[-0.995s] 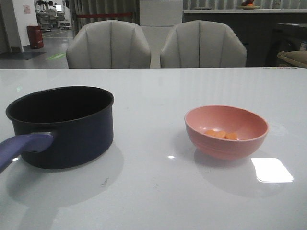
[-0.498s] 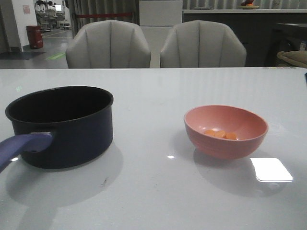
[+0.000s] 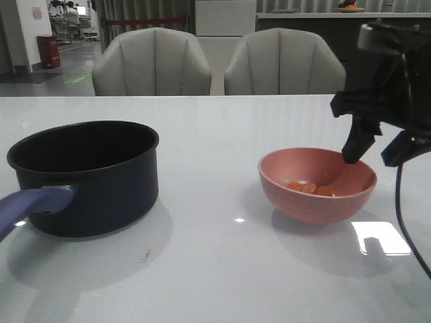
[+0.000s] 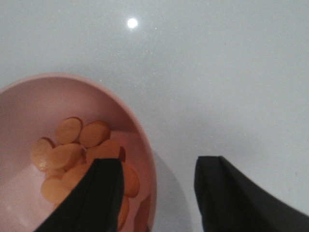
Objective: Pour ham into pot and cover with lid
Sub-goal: 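Lower the right gripper and grasp the rim of the pink bowl, then lift the pink bowl with the right gripper over the saucepan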
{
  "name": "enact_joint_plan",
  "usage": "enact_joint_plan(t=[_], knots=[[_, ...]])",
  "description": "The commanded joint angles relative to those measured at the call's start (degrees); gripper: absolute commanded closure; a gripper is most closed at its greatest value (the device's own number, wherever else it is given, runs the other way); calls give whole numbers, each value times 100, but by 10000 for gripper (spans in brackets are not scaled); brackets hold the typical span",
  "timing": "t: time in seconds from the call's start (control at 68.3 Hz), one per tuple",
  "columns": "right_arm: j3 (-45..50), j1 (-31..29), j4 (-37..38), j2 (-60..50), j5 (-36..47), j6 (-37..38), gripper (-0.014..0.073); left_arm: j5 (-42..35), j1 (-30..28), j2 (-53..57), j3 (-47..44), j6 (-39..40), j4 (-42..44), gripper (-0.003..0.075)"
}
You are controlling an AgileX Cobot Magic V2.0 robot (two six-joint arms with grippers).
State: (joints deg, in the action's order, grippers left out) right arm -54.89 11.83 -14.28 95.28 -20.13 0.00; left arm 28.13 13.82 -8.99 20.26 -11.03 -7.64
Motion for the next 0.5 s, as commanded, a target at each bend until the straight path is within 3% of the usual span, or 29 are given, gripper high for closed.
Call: enact_joint_plan(t=[0.0, 0.102, 0.234, 0.483], knots=[[-426, 12, -50, 219, -34, -32, 147, -412, 37, -74, 154, 19, -77, 94], [-705, 12, -50, 540, -288, -32, 229, -412, 37, -74, 154, 19, -77, 94], [-1131, 12, -50, 601, -578, -32, 469, -412, 37, -74, 154, 19, -77, 94], [-1978, 37, -100, 391, -881, -32, 460, -412, 37, -74, 154, 19, -77, 94]])
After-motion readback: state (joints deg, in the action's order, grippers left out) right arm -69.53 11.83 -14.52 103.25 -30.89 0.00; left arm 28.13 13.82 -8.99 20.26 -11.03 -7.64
